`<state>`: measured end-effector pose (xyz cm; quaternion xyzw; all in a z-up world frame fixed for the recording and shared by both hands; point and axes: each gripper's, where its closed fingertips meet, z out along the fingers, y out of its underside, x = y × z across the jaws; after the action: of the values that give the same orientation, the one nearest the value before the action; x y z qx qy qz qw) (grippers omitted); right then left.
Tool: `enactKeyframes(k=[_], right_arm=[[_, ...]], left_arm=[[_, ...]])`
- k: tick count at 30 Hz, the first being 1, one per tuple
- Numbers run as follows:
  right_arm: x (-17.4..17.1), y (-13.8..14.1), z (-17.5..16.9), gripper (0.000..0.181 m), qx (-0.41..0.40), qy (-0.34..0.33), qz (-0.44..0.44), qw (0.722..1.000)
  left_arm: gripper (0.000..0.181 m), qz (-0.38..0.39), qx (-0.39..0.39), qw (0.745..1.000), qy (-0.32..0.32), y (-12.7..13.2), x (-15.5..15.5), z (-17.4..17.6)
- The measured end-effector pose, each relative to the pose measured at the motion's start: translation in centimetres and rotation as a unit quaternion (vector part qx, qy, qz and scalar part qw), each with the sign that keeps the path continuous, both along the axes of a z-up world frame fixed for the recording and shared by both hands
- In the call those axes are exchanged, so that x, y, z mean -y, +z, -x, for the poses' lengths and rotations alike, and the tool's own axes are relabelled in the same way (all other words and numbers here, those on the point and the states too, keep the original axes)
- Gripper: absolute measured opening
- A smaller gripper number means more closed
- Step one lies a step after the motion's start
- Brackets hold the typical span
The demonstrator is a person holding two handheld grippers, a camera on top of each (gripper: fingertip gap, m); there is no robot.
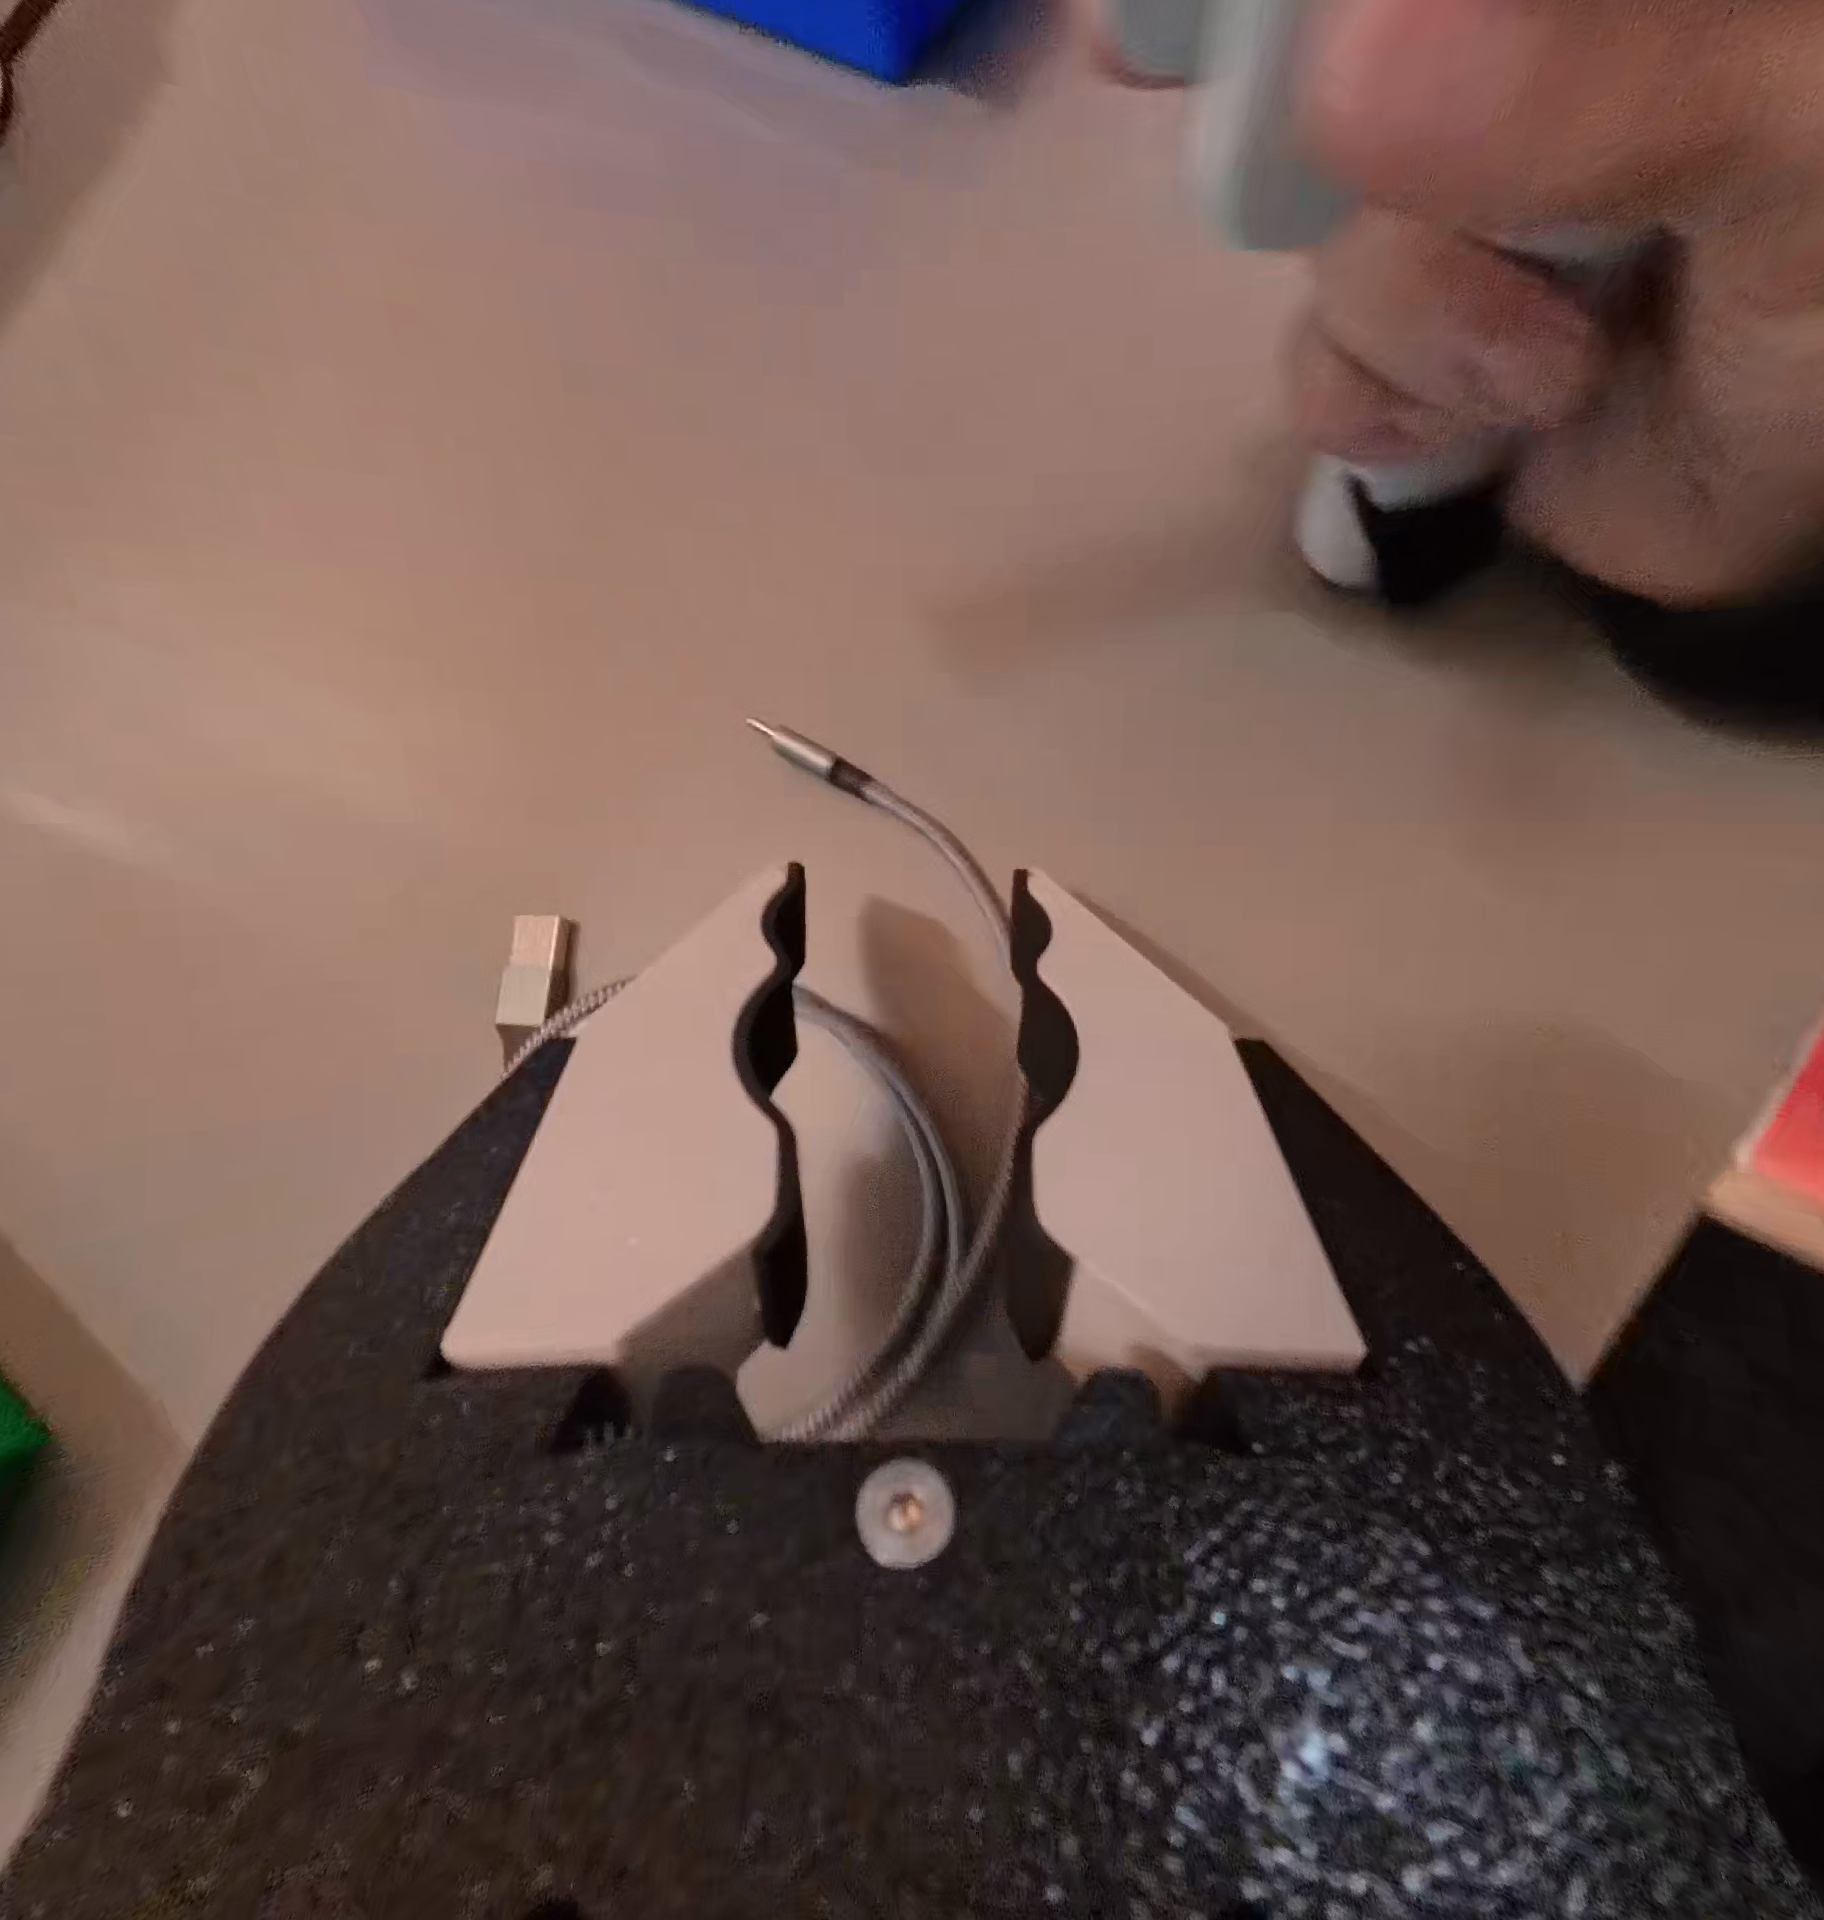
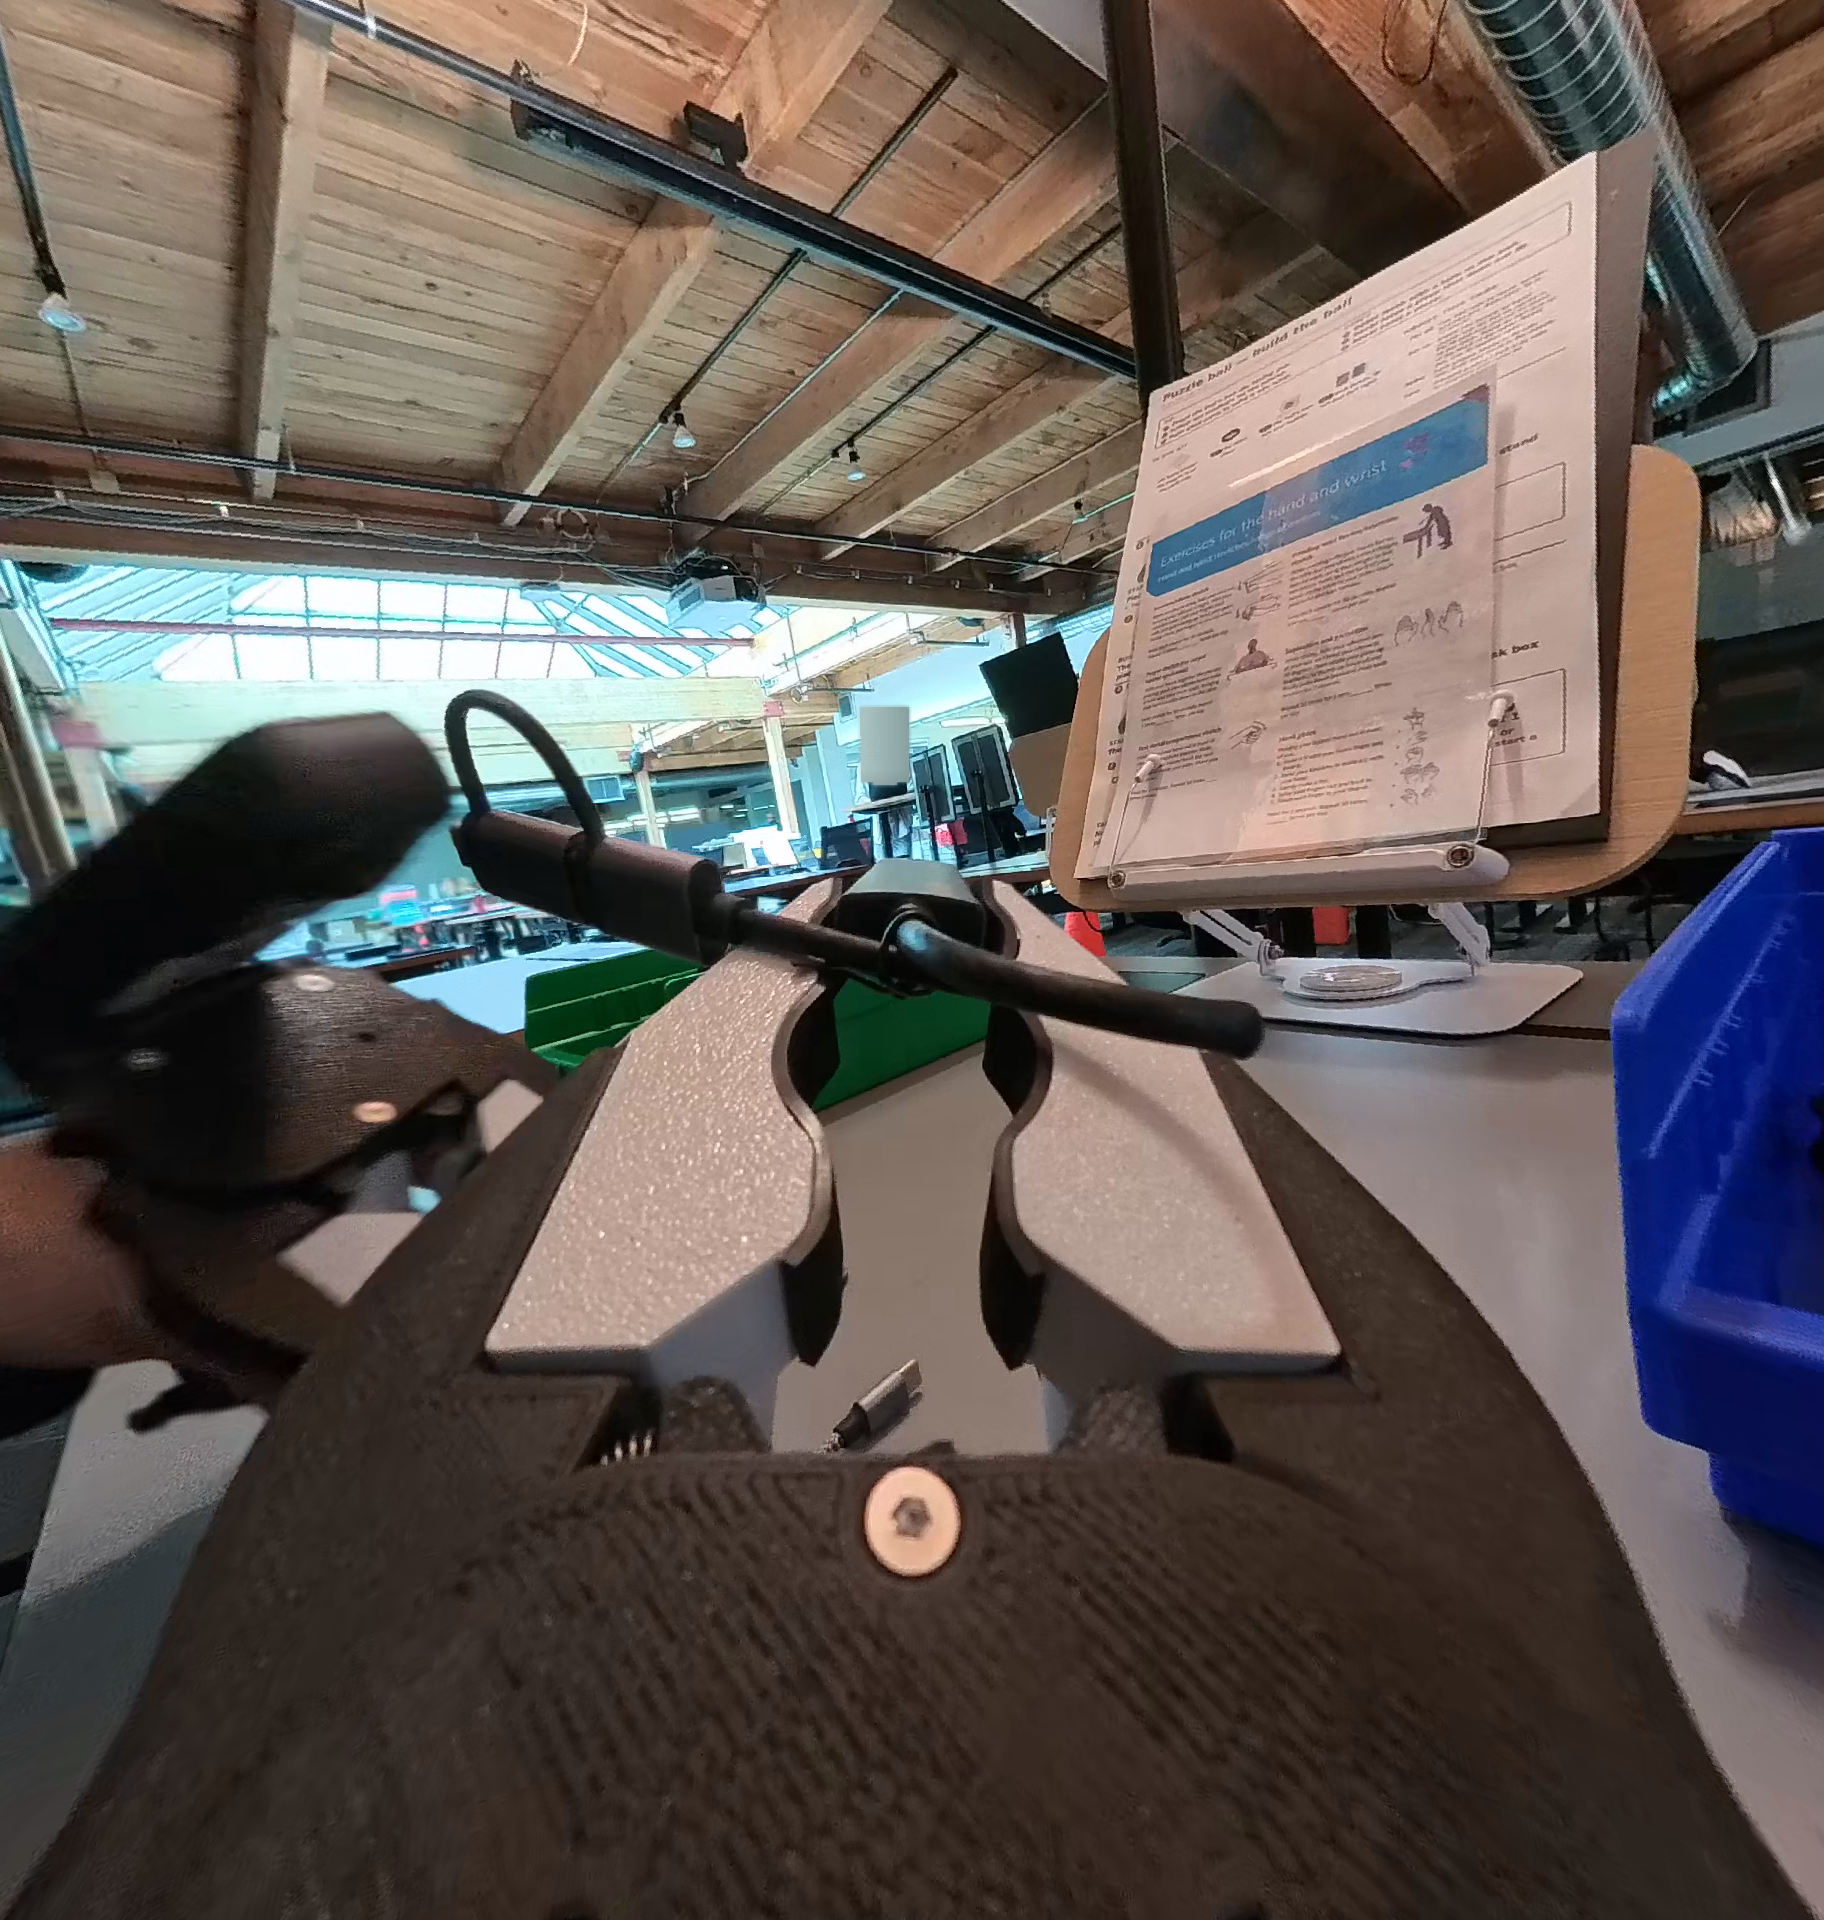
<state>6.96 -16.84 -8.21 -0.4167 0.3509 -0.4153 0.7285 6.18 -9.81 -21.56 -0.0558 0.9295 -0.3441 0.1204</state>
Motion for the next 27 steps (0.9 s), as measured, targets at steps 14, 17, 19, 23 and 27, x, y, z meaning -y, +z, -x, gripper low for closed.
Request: enactKeyframes(k=[14,17,19,23,27], right_arm=[[0.4,0.0,-0.1,0.022,0.002,-0.019,0.009,1.000],[0.4,0.0,0.0,0.022,0.003,-0.021,0.013,1.000],[0.4,0.0,-0.1,0.022,0.002,-0.021,0.013,1.000],[0.5,0.0,-0.1,0.022,0.001,-0.023,0.013,1.000],[0.2,-0.1,-0.2,0.022,-0.003,-0.024,0.023,0.999]], left_arm=[[0.007,0.048,-0.095,0.993,0.047,-1.9,2.9,-1.6],[0.003,0.048,-0.056,0.997,0.001,-1.8,2.2,-1.3],[0.003,0.038,-0.013,0.999,-0.019,-1.7,1.4,-1.4],[0.003,0.021,0.165,0.986,-0.034,0.1,0.0,-2.9],[0.003,-0.044,0.421,0.905,-0.038,4.5,-1.2,-4.4]])
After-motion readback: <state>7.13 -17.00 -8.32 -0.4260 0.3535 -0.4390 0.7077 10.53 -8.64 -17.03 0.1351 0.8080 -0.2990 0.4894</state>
